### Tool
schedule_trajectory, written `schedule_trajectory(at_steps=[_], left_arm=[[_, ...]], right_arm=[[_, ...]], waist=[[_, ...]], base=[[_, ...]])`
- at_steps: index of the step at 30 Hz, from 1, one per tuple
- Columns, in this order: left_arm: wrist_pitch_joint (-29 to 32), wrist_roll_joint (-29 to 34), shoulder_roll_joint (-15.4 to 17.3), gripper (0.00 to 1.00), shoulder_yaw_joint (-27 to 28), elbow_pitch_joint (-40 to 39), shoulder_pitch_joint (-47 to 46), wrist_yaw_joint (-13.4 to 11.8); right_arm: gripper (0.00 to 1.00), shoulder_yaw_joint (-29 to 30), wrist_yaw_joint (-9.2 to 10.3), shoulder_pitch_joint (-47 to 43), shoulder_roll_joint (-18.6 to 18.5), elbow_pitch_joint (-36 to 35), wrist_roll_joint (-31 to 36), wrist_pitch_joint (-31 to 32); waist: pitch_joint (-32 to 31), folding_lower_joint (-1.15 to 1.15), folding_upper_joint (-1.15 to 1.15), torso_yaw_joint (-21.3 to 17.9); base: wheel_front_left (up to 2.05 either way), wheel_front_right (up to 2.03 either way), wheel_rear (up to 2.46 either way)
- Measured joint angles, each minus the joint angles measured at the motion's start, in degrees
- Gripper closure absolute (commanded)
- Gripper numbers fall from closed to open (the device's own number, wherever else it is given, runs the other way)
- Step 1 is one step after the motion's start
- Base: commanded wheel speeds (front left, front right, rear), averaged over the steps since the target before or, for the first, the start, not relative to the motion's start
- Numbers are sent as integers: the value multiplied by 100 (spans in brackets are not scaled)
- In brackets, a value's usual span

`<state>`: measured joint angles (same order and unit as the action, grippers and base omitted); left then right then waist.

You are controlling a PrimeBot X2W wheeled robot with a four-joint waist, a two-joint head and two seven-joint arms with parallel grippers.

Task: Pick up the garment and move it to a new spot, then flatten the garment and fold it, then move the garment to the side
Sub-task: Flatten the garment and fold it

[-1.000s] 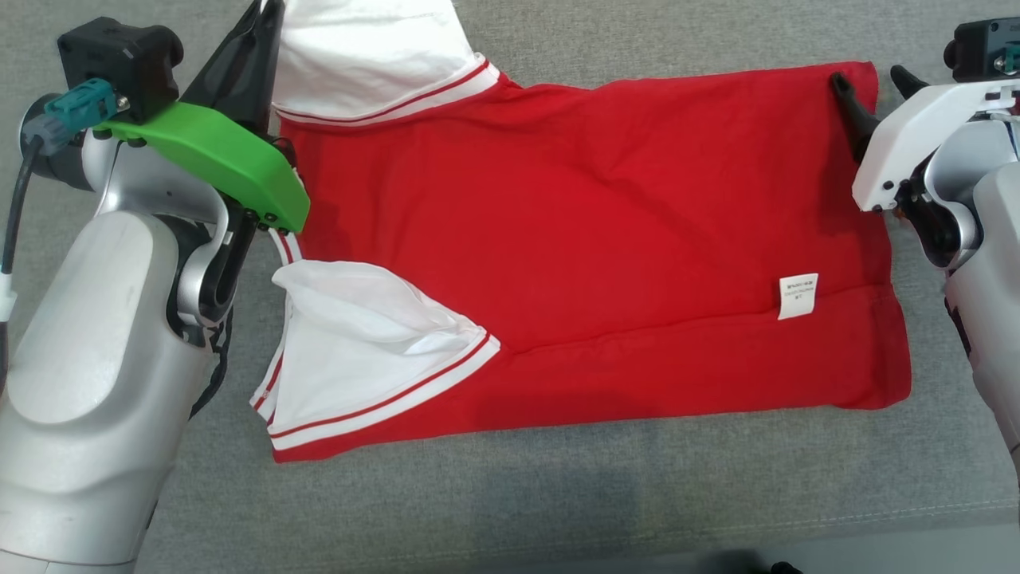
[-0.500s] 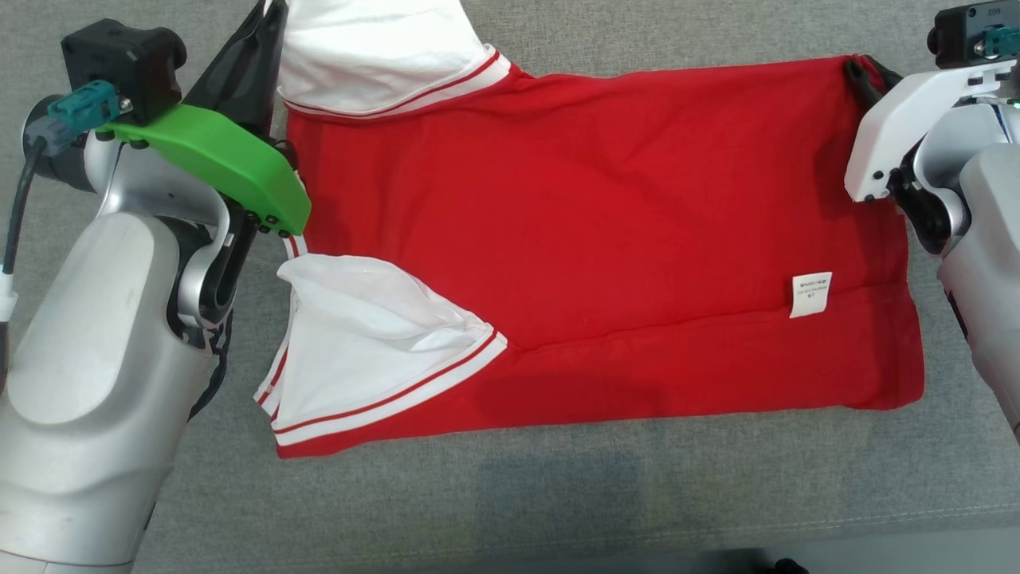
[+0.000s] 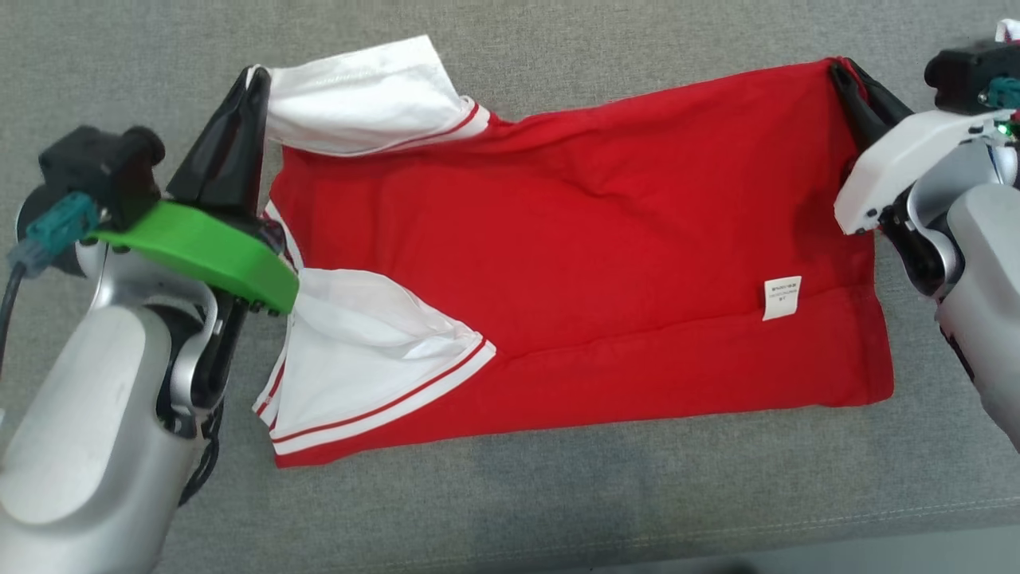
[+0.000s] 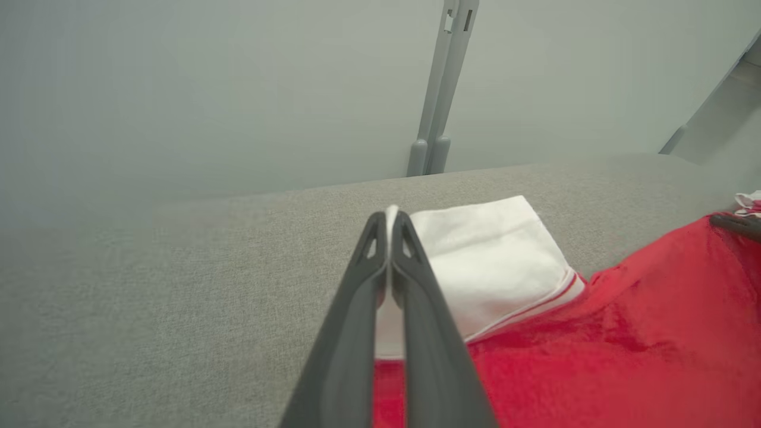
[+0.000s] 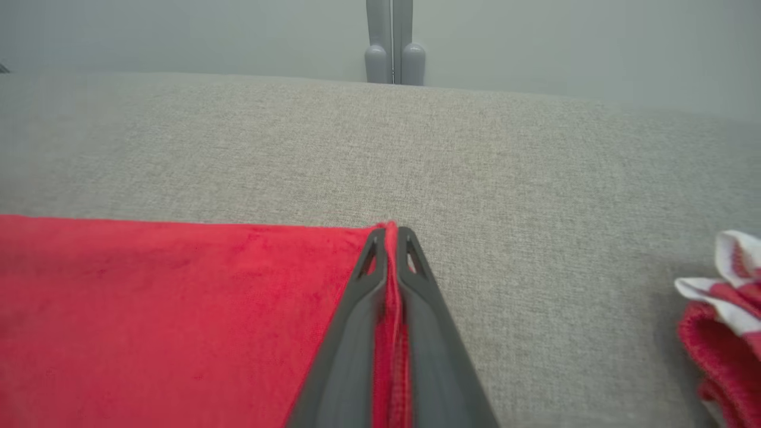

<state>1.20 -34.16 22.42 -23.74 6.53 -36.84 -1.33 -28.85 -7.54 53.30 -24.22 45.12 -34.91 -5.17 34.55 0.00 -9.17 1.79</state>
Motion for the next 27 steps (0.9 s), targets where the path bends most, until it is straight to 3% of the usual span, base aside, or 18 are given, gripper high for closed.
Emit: schedule_trajectory(at_steps=[8,16,21,27], left_arm=[[-188,-108,246,100,247,-1267,1436,-552],[-292,-162,376,100,387,-2340,2897,-1141],[-309,-264,277,100,264,-2591,3515,-1290],[-474,-402,86,100,174,-2337,3839,-1348]], right_arm=[[100,-249,1,-995,-559,-973,-680,-703],[100,-213,1,-2119,-850,-1960,-843,-950],[100,-18,1,-2721,-873,-2276,-795,-981],[100,265,1,-3216,-771,-2434,-632,-983]], waist=[[-310,0,0,-55],[-608,0,0,-96],[-713,0,0,-96],[-783,0,0,-67]], base=[[0,0,0],[0,0,0],[0,0,0],[0,0,0]])
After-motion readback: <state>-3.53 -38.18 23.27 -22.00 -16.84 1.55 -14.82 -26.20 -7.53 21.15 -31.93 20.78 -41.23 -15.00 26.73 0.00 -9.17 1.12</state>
